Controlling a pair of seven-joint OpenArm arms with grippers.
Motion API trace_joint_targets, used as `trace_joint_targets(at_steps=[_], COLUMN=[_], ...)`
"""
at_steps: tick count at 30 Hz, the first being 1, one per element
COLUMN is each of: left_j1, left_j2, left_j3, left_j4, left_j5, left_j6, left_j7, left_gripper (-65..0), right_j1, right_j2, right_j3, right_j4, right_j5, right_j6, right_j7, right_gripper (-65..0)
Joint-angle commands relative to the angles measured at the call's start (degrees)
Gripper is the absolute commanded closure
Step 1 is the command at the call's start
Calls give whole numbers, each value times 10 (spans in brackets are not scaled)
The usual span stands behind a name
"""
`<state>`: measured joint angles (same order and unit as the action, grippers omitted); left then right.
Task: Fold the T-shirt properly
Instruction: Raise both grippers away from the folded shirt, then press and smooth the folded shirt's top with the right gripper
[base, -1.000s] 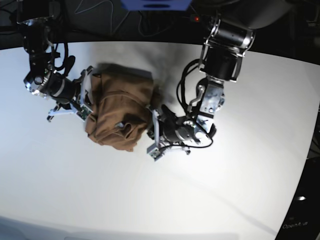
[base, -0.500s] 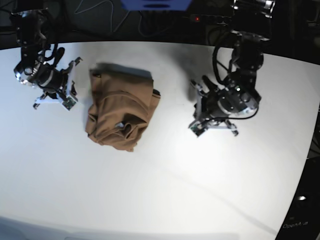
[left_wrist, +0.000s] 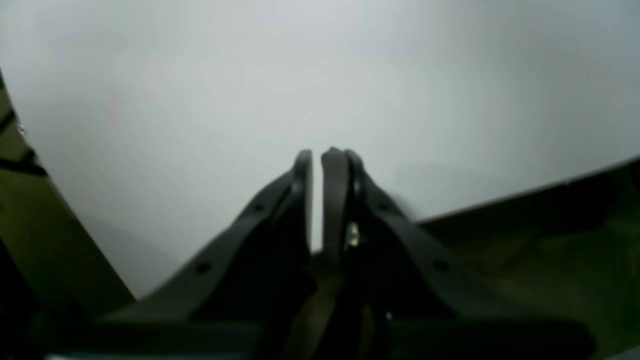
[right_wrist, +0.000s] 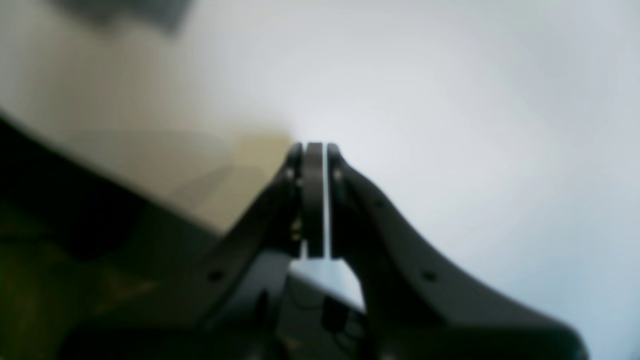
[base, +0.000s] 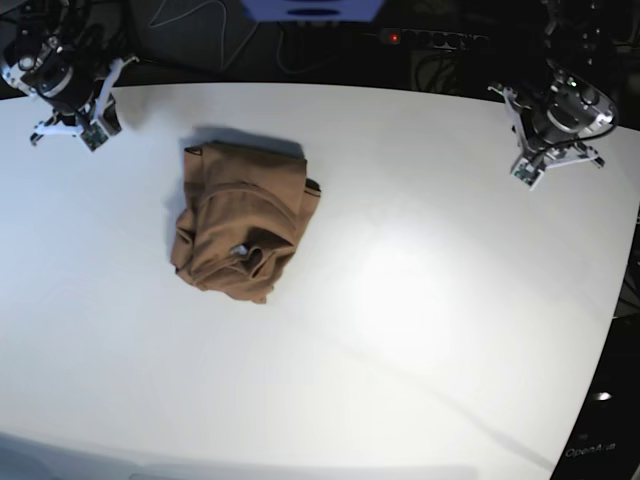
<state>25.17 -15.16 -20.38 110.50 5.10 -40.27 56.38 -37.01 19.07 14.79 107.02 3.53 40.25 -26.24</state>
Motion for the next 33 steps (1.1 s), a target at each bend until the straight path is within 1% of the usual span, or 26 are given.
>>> trace_joint_targets(at_steps=[1,4,7,9,12,13,19,21,23,26,28,33], left_j1=[12,41,63,74,92,99,122,122,122,122,122,128], left_j2=[-7,-3,18,20,20,20,22,32,39,47,48,49], left_j3=[-12,-28,-49,-56,-57,-57,-58,-58,-69,-87,-97,-127], left_j4=[8,8,10,13,12,11,15,15,15,15,15,14], left_j5=[2,1,3,3,3,3,2,2,3,3,3,3], left_j6=[3,3,3,3,3,3,3,3,3,3,3,3], left_j7=[-6,-29,-57,-59,-61,-61,-62,-62,-61,-61,-59,-58], left_gripper=[-41,-41,-41,-41,-41,-41,-41,-41,-41,-41,-41,-41], right_j1=[-16,-36,-35,-14,22,35,108,134,163,219,249,288], right_j2=[7,-3,-1,1,29,31,32,33,36,35,32,31], right_j3=[6,2,-1,-7,-31,-40,-87,-125,-170,-225,-250,-299], right_j4=[9,12,40,58,61,61,61,60,61,60,57,52], right_j5=[6,6,6,6,6,6,5,5,5,5,5,5], right_j6=[-2,-2,-2,-2,-2,-2,-2,-2,-2,-2,-2,-2], right_j7=[25,70,79,79,76,76,76,75,63,12,-10,-14], right_gripper=[-1,-1,-1,-3,-3,-3,-3,-3,-3,-3,-3,-3])
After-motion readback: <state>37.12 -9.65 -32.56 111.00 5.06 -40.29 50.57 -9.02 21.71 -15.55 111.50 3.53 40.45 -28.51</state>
